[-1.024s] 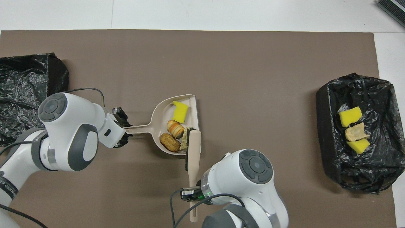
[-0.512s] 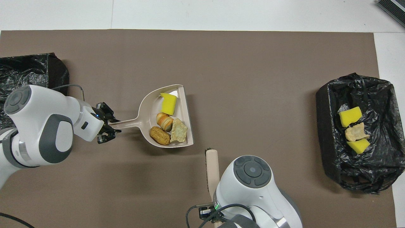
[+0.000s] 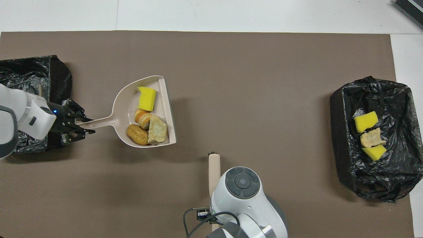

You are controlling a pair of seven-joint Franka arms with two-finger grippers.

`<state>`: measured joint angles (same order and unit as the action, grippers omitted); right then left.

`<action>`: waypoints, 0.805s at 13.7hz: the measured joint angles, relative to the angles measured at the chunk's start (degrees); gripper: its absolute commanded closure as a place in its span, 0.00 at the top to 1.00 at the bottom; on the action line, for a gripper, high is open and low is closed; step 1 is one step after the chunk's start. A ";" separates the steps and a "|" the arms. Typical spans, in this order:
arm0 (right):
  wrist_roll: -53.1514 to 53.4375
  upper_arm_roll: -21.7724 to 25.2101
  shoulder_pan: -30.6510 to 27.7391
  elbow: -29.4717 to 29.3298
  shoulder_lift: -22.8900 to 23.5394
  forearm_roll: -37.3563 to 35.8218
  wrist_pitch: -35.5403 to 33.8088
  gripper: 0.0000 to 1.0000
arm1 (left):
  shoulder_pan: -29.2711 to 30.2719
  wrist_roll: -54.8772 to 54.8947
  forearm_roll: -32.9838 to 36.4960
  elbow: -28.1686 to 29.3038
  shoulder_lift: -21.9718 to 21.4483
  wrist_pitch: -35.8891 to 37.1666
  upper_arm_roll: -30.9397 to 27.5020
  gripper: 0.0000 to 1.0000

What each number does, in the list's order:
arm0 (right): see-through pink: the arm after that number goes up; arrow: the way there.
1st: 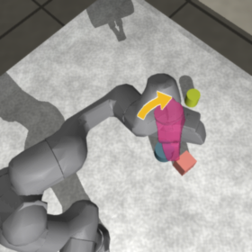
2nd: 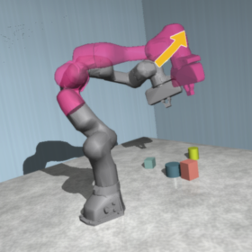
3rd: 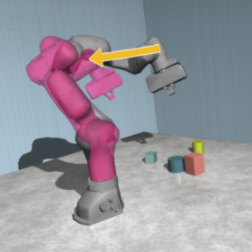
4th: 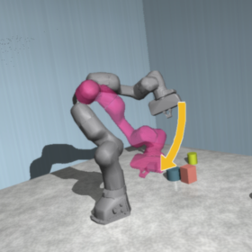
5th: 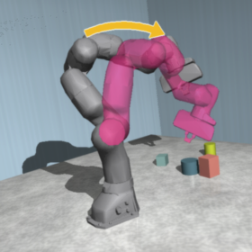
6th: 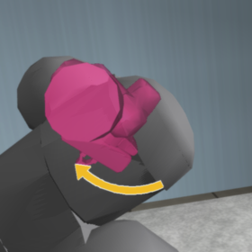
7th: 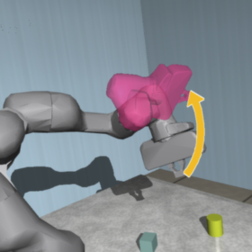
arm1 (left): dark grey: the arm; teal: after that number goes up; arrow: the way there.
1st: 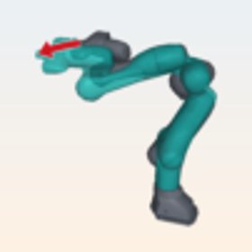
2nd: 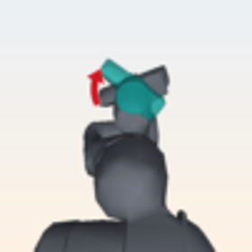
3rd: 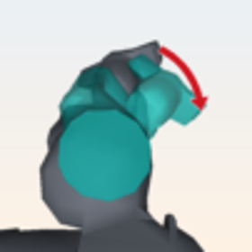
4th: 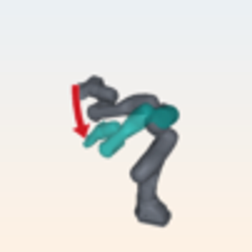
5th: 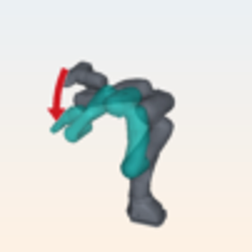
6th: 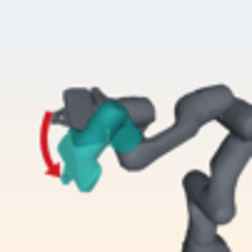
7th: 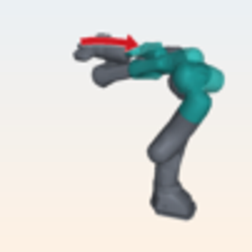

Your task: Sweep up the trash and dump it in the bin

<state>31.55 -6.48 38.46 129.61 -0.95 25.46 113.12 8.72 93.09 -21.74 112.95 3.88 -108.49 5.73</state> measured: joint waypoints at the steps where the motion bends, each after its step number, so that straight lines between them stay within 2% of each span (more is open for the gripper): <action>1: 0.13 -0.03 0.94 0.02 1.42 0.00 1.65 0.00 | 1.17 0.73 0.24 -3.09 0.07 2.85 -0.27 0.00; 4: 0.14 -0.05 1.77 0.01 2.98 0.00 1.95 0.00 | 4.84 1.44 3.63 -12.48 2.46 10.99 -0.68 0.00; 8: 0.14 -0.05 1.76 0.00 2.95 -1.14 0.00 0.00 | 10.22 3.81 6.19 -25.26 10.04 18.69 -0.89 0.00; 11: 0.15 -0.05 1.75 0.01 2.95 -1.29 0.00 0.00 | 12.75 4.18 9.38 -31.66 13.86 21.77 -0.94 0.00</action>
<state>31.70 -6.53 40.21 129.62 2.00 24.18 113.12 21.47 97.27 -12.37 81.28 17.73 -86.72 4.79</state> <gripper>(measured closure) 0.740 0.670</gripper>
